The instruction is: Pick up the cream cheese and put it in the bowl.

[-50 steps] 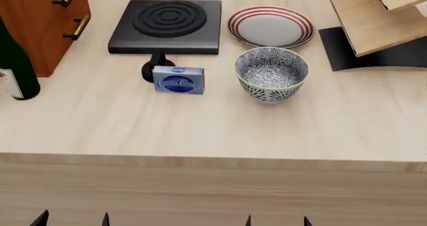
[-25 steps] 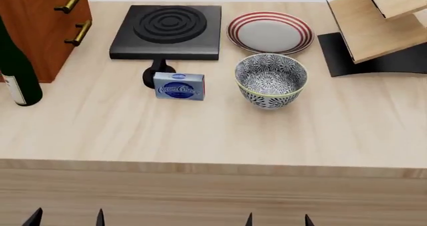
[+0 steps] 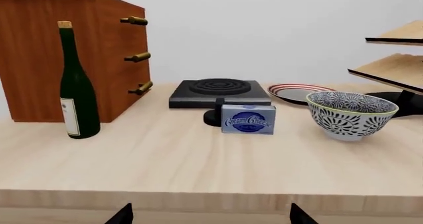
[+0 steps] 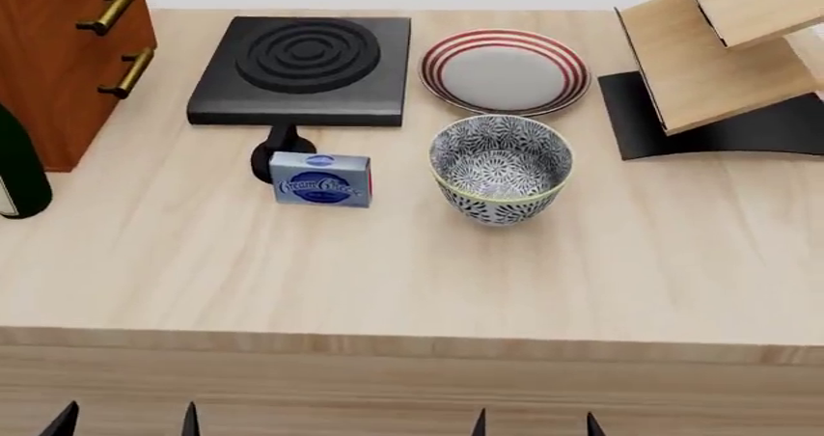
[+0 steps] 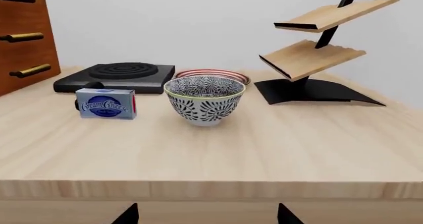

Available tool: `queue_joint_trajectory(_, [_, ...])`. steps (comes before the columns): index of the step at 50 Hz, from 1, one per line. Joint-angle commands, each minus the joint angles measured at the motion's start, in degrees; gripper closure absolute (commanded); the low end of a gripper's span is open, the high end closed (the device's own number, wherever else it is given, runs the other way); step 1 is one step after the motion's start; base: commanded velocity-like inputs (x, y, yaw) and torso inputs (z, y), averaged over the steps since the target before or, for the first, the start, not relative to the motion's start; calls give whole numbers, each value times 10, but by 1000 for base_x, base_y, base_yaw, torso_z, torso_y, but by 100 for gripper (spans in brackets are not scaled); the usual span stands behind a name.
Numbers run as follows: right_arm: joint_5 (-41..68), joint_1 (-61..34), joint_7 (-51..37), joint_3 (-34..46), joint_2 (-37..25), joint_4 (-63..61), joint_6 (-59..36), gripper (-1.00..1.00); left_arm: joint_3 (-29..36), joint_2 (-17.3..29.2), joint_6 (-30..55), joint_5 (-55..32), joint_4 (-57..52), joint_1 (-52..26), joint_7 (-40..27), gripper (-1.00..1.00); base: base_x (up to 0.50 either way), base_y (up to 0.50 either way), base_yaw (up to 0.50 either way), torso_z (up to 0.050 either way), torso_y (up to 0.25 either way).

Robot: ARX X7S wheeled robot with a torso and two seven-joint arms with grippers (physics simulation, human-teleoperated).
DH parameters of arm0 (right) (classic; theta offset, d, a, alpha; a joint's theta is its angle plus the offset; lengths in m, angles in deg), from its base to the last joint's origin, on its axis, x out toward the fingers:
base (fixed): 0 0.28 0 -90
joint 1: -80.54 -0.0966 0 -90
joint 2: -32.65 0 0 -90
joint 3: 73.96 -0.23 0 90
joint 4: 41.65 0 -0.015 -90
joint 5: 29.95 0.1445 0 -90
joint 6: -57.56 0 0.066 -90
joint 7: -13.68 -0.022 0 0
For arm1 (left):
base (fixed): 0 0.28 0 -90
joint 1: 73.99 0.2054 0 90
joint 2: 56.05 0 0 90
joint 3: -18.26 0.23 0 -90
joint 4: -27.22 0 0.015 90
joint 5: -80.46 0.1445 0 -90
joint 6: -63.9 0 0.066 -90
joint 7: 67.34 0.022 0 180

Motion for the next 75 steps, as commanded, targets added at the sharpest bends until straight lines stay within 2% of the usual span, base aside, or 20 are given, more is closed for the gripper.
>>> queue_joint_trajectory(1, [4, -3, -9, 9, -6, 6, 5, -100, 6, 6, -7, -10, 5, -1, -7, -100, 215, -207, 0, 0, 0])
queue_joint_trajectory(19, [12, -8, -14, 23, -15, 17, 6, -100, 17, 13, -15, -11, 10, -3, -21, -100, 215, -183, 0, 0, 0])
queue_joint_trajectory(37, [9, -6, -29, 35, -23, 13, 8, -100, 27, 22, -15, -10, -5, 4, -36, -100, 214, 29, 0, 0, 0])
queue_joint_trajectory(49, [11, -8, -34, 40, -27, 21, 17, -100, 33, 25, -13, -12, -3, -1, -43, -100, 215, 152, 0, 0, 0])
queue_joint_trajectory(75, [15, -9, -43, 55, -32, 19, 24, -100, 40, 37, -16, -18, -10, 2, -55, -100, 214, 391, 0, 0, 0])
